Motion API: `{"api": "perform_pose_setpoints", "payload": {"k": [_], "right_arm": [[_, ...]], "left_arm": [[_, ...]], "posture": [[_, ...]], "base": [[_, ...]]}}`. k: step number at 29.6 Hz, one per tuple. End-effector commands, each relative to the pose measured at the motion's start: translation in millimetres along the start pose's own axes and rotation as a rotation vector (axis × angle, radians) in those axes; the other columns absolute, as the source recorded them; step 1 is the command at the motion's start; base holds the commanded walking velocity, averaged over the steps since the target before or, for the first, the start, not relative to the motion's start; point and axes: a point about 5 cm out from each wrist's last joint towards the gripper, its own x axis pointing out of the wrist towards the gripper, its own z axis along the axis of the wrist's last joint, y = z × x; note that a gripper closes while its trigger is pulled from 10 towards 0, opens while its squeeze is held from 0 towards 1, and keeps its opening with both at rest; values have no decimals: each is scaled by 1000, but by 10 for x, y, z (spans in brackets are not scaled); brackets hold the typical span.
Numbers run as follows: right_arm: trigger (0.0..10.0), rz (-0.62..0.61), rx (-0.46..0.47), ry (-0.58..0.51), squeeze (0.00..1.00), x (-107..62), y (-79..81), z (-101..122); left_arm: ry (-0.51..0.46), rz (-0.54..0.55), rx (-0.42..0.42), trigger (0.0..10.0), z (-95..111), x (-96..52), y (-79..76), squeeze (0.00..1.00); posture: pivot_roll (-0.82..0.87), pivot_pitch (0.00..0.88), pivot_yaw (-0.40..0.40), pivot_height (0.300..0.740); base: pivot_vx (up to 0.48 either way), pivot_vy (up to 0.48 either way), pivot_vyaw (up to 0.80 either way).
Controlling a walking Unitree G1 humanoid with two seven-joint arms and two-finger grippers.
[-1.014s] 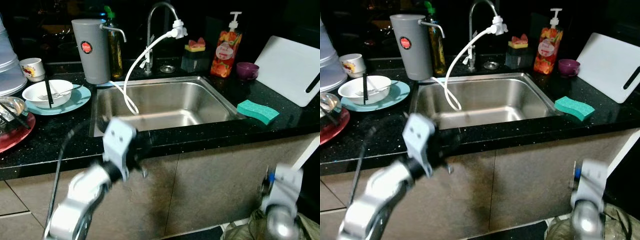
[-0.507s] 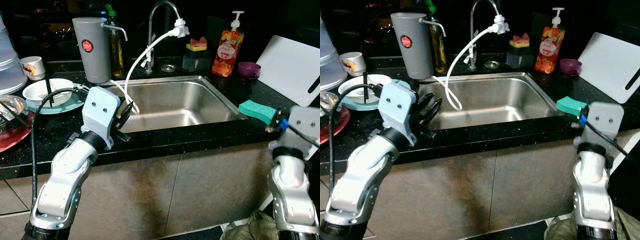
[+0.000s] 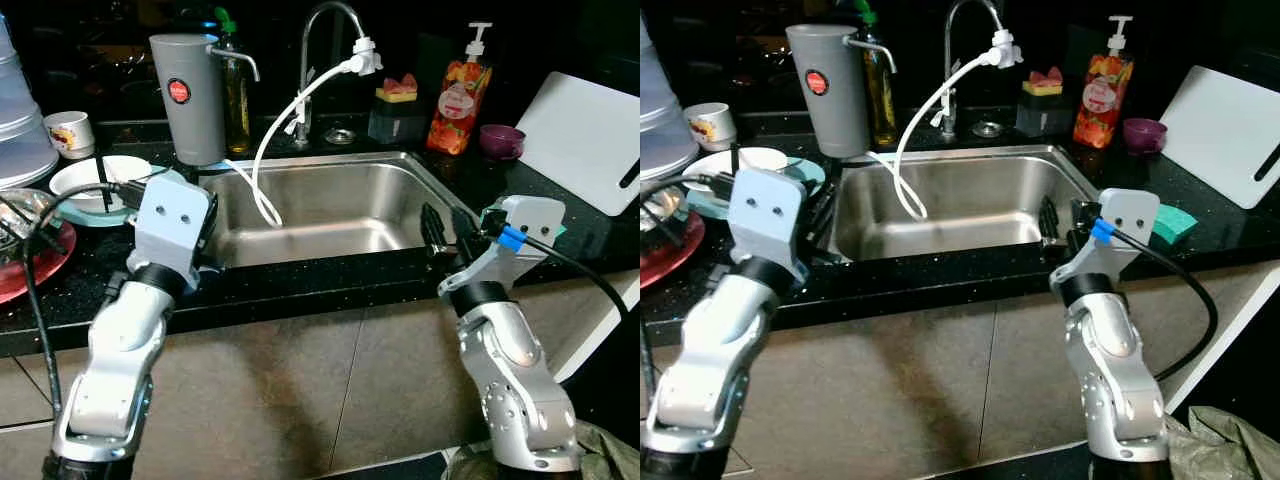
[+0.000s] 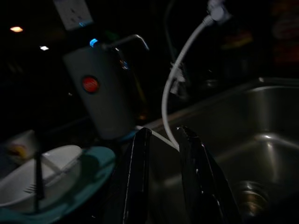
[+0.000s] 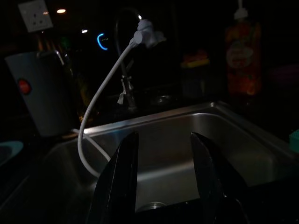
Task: Kitchen organization
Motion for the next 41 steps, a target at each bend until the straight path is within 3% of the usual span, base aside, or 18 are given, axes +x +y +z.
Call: {"api": "perform_pose_setpoints", "payload": {"k": [1,6,9,10,11,13,17,26,29,30,31,32,34,36,37,41], "right_arm": [[10000,16,-16,-28,0,9,17,94],[10000,40,-25,-26,0,23,36,134],[10000,39,-24,-20,0,36,14,130],[10000,39,-24,-20,0,36,14,130],[10000,37,-23,-16,0,41,6,127],[10000,36,-23,-15,0,42,4,125],[10000,42,-20,-2,0,46,10,90],[10000,56,-13,24,0,43,27,12],[10000,65,-9,31,0,49,43,-11],[10000,74,-7,31,0,56,61,-14],[10000,74,-7,31,0,56,61,-14],[10000,78,-6,30,0,59,70,-13],[10000,76,1,2,0,70,88,36],[10000,62,8,-27,0,77,83,93],[10000,62,8,-27,0,77,83,93],[10000,34,3,-65,0,85,39,180]], "left_arm": [[13,53,58,10000,-22,-30,28,0],[54,210,131,10000,-72,-41,286,0],[135,295,240,10000,-143,-79,476,0],[135,295,240,10000,-143,-79,476,0],[175,257,376,10000,-128,-86,574,0],[182,235,416,10000,-111,-86,606,0],[281,160,606,10000,-153,-140,799,0],[385,63,759,10000,-283,-408,829,0],[377,86,719,10000,-273,-377,826,0],[372,121,587,10000,-263,-316,791,0],[372,121,587,10000,-263,-316,791,0],[372,132,514,10000,-258,-286,765,0],[277,147,385,10000,-149,-158,664,0],[171,149,319,10000,-22,-71,579,0],[171,149,319,10000,-22,-71,579,0],[95,117,189,10000,83,6,419,0]], "posture": [[46,138,-32,740],[51,139,-37,740],[51,139,-37,740],[51,139,-37,740],[69,142,-40,740],[69,142,-40,740],[69,142,-40,740],[106,147,-39,740],[114,144,-43,740],[112,142,-42,740],[112,142,-42,740],[112,142,-42,740],[106,137,-39,740],[98,134,-37,740],[98,134,-37,740],[90,133,-36,740]], "base": [[0,0,0],[0,0,0],[0,0,0],[0,0,0],[0,0,0],[0,0,0],[0,0,0],[0,0,0],[0,0,0],[0,0,0],[0,0,0],[0,0,0],[0,0,0],[0,0,0],[0,0,0],[0,0,0]]}}
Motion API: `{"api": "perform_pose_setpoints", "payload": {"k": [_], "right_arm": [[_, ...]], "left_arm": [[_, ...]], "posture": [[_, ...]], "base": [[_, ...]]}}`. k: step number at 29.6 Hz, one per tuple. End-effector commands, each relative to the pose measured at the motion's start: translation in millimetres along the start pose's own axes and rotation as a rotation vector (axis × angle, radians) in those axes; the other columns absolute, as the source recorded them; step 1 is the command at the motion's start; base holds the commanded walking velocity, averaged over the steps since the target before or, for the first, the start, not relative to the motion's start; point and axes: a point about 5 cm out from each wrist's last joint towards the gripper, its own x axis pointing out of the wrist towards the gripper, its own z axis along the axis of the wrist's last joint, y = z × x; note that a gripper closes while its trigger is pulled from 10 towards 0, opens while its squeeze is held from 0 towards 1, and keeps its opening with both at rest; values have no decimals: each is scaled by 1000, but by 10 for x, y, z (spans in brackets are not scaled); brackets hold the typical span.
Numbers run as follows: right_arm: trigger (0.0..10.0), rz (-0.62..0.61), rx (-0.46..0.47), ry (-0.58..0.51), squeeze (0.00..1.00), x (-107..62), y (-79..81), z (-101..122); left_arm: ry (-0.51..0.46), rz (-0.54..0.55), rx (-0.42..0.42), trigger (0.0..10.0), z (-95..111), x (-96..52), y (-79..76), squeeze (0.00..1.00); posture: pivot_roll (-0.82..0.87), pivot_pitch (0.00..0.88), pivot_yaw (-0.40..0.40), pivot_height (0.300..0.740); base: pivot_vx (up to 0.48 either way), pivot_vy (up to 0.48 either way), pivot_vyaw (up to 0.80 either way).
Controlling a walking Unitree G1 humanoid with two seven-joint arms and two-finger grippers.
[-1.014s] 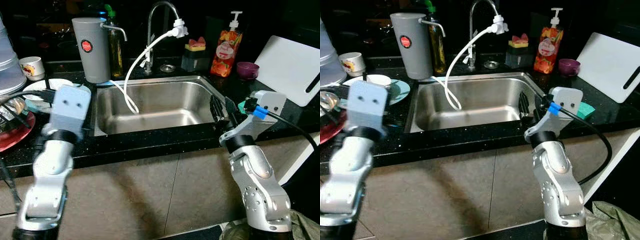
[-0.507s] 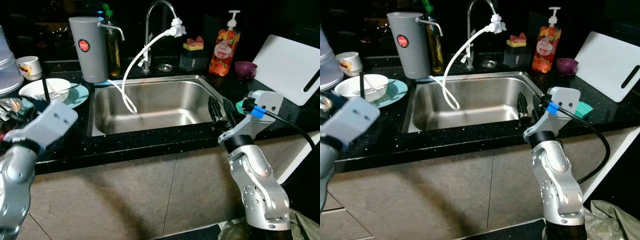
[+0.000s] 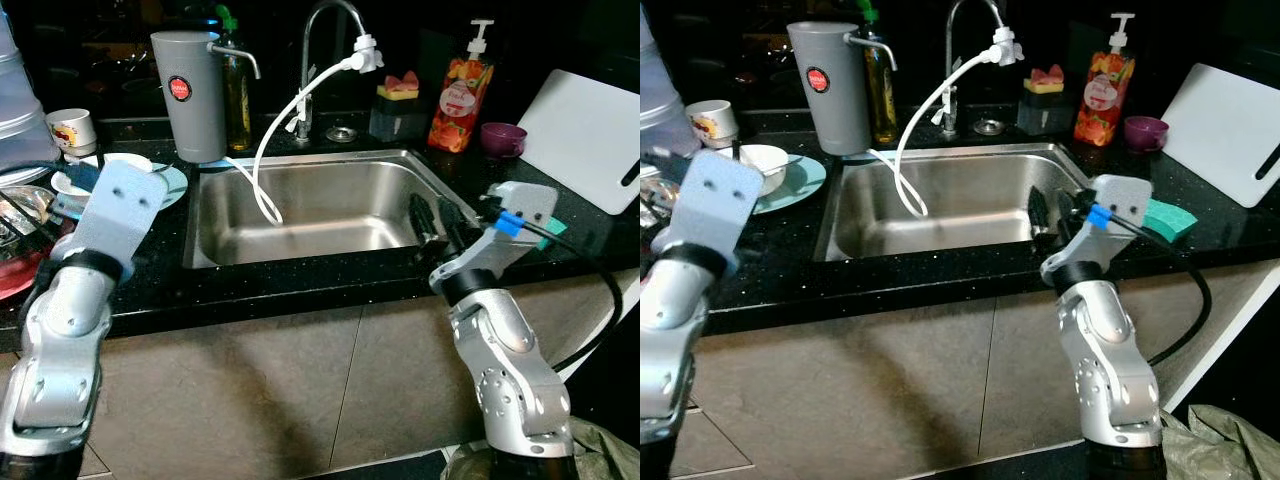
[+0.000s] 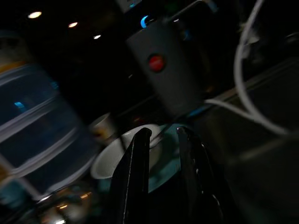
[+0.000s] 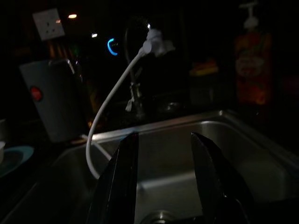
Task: Kitchen organization
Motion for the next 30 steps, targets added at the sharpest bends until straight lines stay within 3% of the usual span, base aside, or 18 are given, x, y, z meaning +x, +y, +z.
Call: {"api": "perform_pose_setpoints", "payload": {"k": [1,9,21,30], "right_arm": [[10000,-15,-5,-52,0,-4,-26,110],[10000,-41,-41,-90,0,-1,-66,188],[10000,-55,-56,-69,0,-11,-94,143],[10000,-61,-57,-62,0,-13,-98,125]], "left_arm": [[-39,-22,-79,10000,84,5,-74,0],[-80,-18,-304,10000,188,37,-208,0],[-93,-80,-385,10000,233,-17,-403,0],[-77,-94,-414,10000,217,-29,-460,0]], "posture": [[81,133,-36,740],[78,137,-46,740],[68,141,-50,740],[64,143,-50,740]], "base": [[0,0,0],[0,0,0],[0,0,0],[0,0,0]]}}
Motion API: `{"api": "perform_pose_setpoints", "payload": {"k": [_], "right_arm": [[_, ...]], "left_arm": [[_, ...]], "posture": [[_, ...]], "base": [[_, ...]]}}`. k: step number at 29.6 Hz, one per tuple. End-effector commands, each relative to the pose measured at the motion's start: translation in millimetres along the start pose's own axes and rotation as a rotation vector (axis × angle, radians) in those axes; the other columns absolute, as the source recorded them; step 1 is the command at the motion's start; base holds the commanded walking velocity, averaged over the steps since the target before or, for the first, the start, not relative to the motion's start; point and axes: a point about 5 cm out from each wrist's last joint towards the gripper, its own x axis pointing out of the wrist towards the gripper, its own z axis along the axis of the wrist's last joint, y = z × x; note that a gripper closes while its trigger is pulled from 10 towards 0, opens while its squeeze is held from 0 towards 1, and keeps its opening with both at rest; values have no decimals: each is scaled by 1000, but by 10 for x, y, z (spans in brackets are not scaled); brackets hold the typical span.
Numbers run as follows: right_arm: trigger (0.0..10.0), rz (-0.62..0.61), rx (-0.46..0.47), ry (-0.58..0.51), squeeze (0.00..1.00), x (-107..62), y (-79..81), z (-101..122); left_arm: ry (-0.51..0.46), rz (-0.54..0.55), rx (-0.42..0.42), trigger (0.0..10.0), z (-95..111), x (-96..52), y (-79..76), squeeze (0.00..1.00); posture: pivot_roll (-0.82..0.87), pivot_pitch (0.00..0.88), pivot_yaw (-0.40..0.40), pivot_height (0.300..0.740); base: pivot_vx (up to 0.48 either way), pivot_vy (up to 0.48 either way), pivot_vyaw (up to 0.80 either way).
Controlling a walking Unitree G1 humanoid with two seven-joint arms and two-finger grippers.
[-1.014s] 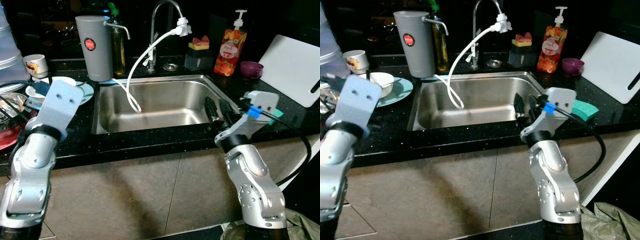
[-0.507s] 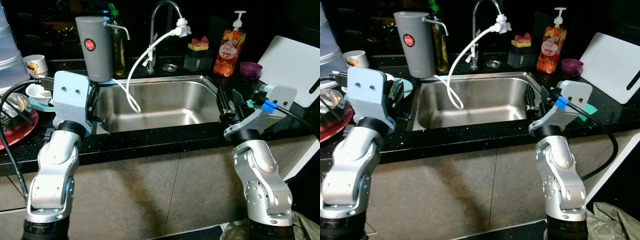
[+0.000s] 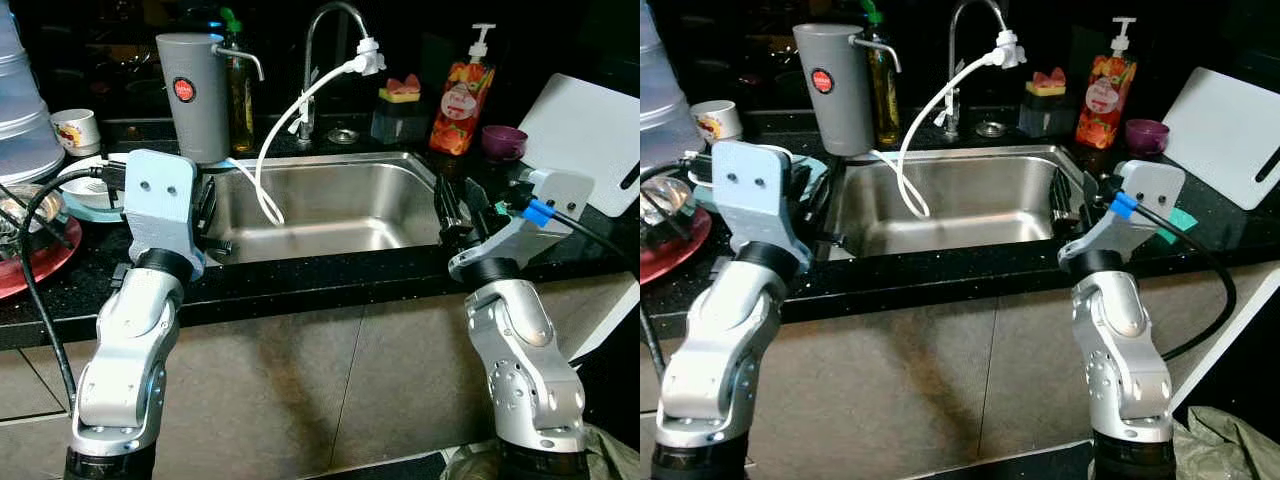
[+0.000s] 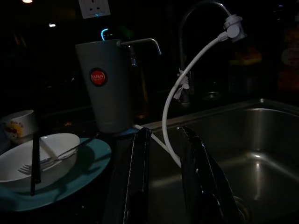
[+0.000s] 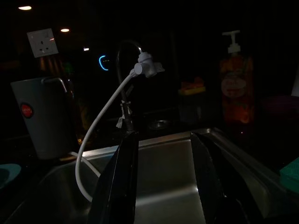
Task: Kitchen organization
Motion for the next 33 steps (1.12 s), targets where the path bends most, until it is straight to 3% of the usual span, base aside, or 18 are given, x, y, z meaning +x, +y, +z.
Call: {"api": "perform_pose_setpoints", "payload": {"k": [1,17,33], "right_arm": [[10000,-15,-15,4,0,-25,-27,-14],[10000,-14,-18,13,0,-37,-31,-30],[10000,-20,-32,7,0,-35,-59,-19]], "left_arm": [[7,-8,-26,10000,-17,-24,-31,0],[20,-8,-51,10000,-46,-30,-39,0],[-8,-3,-18,10000,-10,-29,-12,0]], "posture": [[63,144,-49,740],[60,145,-50,740],[60,144,-49,740]], "base": [[0,0,0],[0,0,0],[0,0,0]]}}
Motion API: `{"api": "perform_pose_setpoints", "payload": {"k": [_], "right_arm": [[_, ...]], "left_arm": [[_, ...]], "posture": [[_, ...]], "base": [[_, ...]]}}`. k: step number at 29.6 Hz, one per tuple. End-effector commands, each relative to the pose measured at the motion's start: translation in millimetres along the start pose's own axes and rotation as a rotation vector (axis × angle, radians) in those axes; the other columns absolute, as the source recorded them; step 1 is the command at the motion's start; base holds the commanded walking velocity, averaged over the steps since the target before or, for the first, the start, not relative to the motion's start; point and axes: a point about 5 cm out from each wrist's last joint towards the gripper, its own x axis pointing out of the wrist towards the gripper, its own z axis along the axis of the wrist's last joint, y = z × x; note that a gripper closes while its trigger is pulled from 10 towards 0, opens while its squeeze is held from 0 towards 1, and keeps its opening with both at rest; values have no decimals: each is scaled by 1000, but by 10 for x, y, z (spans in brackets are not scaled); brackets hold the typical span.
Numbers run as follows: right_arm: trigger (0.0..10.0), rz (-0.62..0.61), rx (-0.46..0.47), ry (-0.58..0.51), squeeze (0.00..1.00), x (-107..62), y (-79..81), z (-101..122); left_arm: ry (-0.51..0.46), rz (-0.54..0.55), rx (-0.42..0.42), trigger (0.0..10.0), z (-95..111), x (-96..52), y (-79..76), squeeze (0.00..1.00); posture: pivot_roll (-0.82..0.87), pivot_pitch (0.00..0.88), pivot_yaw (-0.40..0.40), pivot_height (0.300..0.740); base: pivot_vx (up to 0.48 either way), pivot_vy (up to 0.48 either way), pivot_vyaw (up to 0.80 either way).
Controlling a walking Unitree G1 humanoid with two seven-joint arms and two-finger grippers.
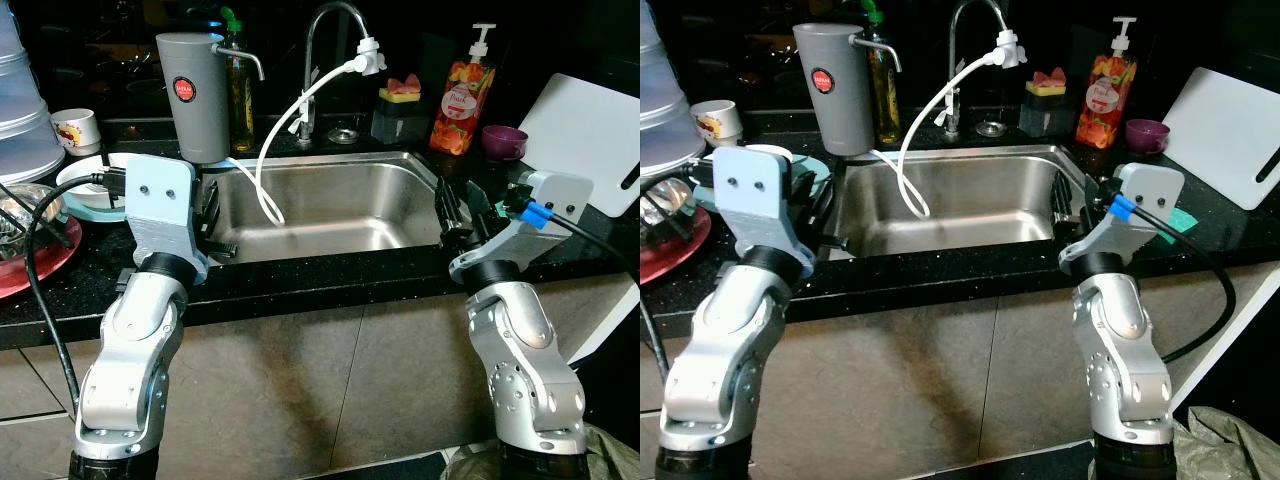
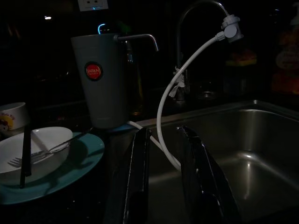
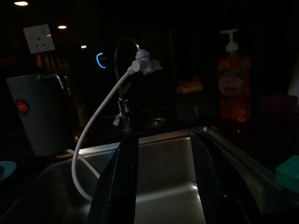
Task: Kitchen organization
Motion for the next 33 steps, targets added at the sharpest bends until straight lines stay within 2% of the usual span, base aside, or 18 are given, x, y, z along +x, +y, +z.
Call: {"api": "perform_pose_setpoints", "payload": {"k": [1,9,12,25,33], "right_arm": [[10000,-16,-19,-1,0,-20,-54,1],[10000,-24,-29,-9,0,-13,-81,16],[10000,-25,-29,-9,0,-16,-77,13],[10000,-22,-30,-10,0,-8,-73,13],[10000,-19,-28,-11,0,-6,-68,10]], "left_arm": [[-21,-2,34,10000,24,-14,23,0],[-46,7,50,10000,73,20,80,0],[-66,-9,53,10000,96,24,36,0],[-87,-19,69,10000,109,29,24,0],[-93,-21,72,10000,107,31,25,0]], "posture": [[62,143,-46,740],[63,141,-44,740],[63,141,-44,740],[62,137,-43,740],[63,135,-43,740]], "base": [[0,0,0],[0,0,0],[0,0,0],[0,0,0],[312,0,0]]}}
